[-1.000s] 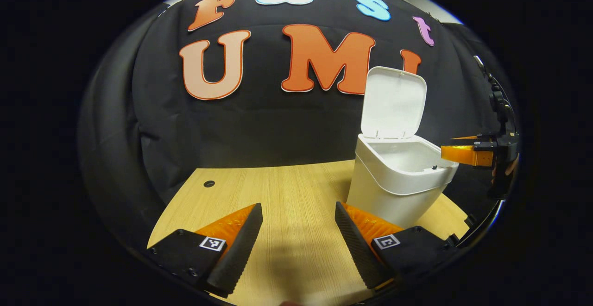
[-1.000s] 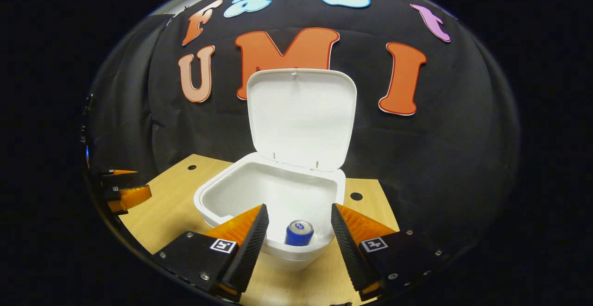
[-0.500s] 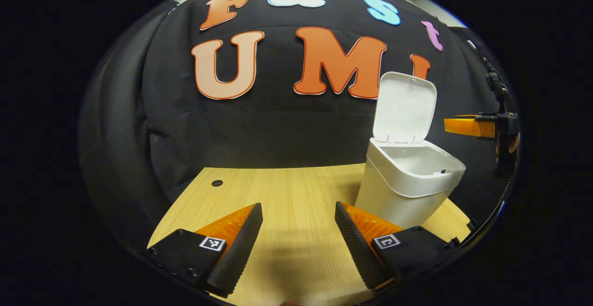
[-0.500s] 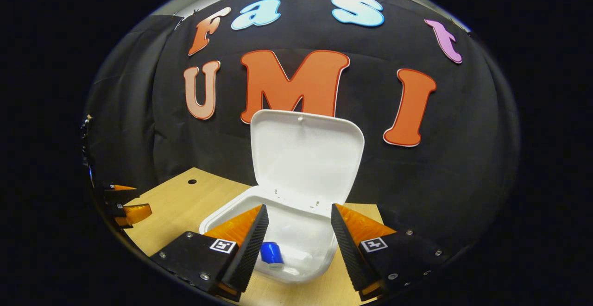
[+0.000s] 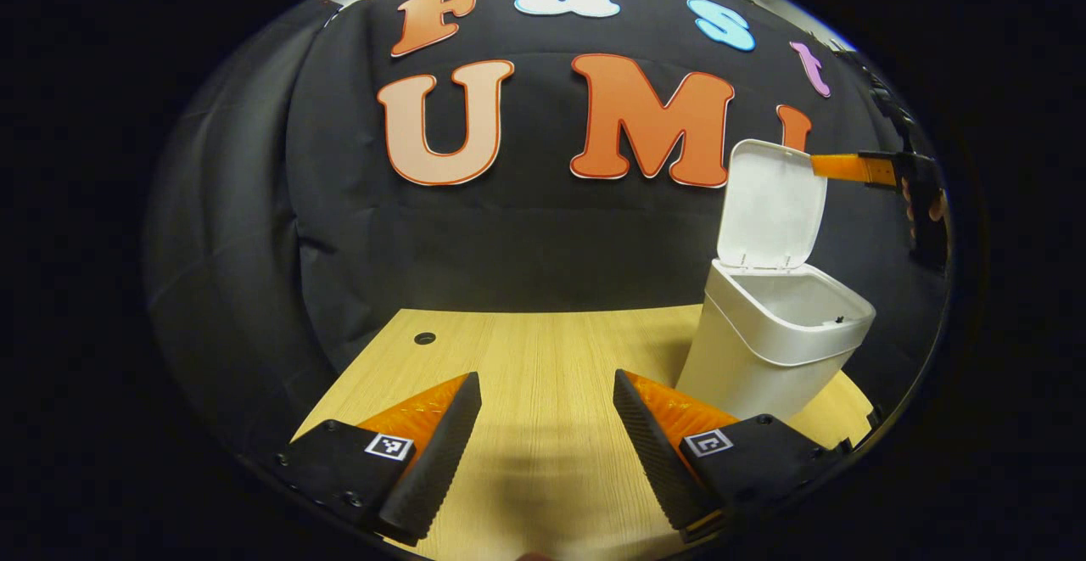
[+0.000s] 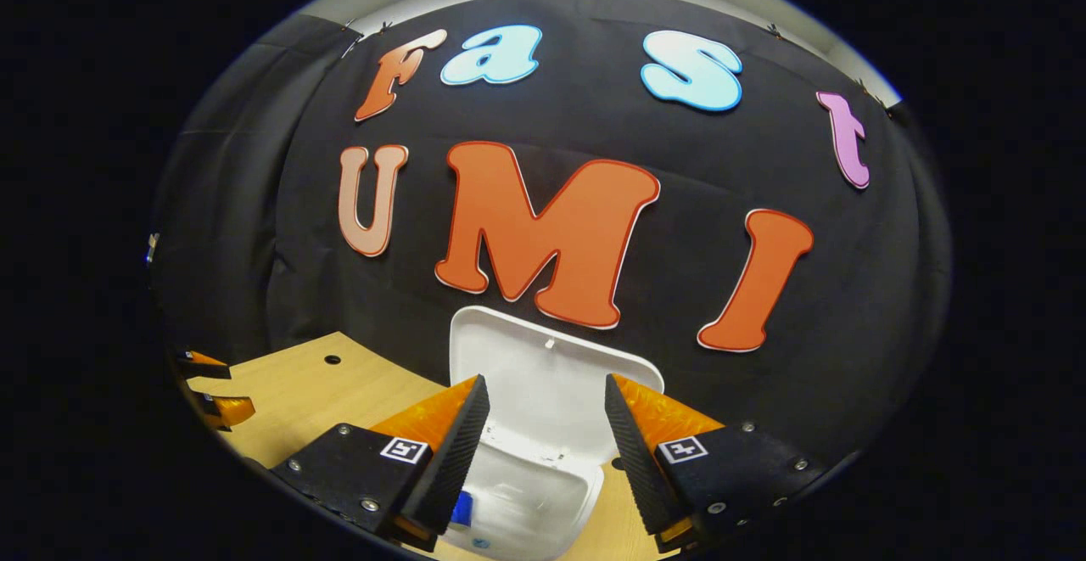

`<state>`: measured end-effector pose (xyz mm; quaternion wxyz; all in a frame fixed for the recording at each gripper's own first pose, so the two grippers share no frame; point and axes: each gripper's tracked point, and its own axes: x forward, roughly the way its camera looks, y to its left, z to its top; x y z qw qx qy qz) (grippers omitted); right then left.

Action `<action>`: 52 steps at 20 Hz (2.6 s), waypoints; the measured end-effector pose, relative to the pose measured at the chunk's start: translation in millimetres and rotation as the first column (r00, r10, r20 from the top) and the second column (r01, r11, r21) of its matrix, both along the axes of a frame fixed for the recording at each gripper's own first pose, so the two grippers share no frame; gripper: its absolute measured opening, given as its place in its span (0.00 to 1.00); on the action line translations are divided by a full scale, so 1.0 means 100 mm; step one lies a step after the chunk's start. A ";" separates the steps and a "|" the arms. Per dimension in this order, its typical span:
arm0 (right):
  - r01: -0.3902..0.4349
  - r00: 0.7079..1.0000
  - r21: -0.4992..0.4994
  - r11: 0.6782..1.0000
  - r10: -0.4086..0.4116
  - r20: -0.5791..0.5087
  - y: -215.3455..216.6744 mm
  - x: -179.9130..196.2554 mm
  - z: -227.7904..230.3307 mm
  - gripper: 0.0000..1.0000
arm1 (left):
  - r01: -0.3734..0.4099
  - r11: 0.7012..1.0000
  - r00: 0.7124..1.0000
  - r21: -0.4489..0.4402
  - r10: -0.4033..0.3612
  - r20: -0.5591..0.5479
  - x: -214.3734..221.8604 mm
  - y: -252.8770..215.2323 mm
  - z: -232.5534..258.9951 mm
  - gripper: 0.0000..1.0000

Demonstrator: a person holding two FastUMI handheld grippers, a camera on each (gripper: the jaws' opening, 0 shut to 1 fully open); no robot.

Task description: Press the lid of the desktop garbage bin to open it, pick up the crumpled paper on the desktop and throw it into the bin, then pick up the pop can on the desktop and drop it into the bin, and finally close the garbage bin lid.

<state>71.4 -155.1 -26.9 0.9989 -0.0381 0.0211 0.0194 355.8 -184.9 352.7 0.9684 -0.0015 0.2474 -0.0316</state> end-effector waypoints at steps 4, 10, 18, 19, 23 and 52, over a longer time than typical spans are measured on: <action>0.019 1.000 0.003 1.000 -0.020 0.023 -0.02 0.16 0.19 0.83 | -0.023 0.999 1.000 0.030 0.023 0.019 0.04 0.16 0.08 1.00; 0.050 0.998 -0.009 0.999 -0.050 0.030 -0.02 0.43 0.36 0.83 | -0.081 0.996 0.996 0.037 0.080 0.025 0.03 0.39 0.11 1.00; 0.084 0.996 0.045 0.995 -0.082 -0.044 0.02 0.67 0.28 0.84 | -0.138 0.989 0.990 0.059 0.136 0.037 -0.02 0.65 0.15 1.00; 0.087 0.995 0.048 0.995 -0.084 -0.054 0.03 0.65 0.27 0.82 | -0.137 0.989 0.990 0.059 0.135 0.039 -0.03 0.66 0.15 1.00; 0.089 0.995 0.047 0.995 -0.087 -0.049 0.09 0.49 0.24 0.82 | -0.104 0.993 0.994 0.058 0.102 0.038 0.02 0.63 0.15 1.00; 0.123 0.912 0.103 0.987 -0.072 -0.403 0.64 -0.56 -1.24 0.84 | 0.017 1.000 1.000 0.001 -0.017 -0.016 -0.07 0.53 -0.04 0.99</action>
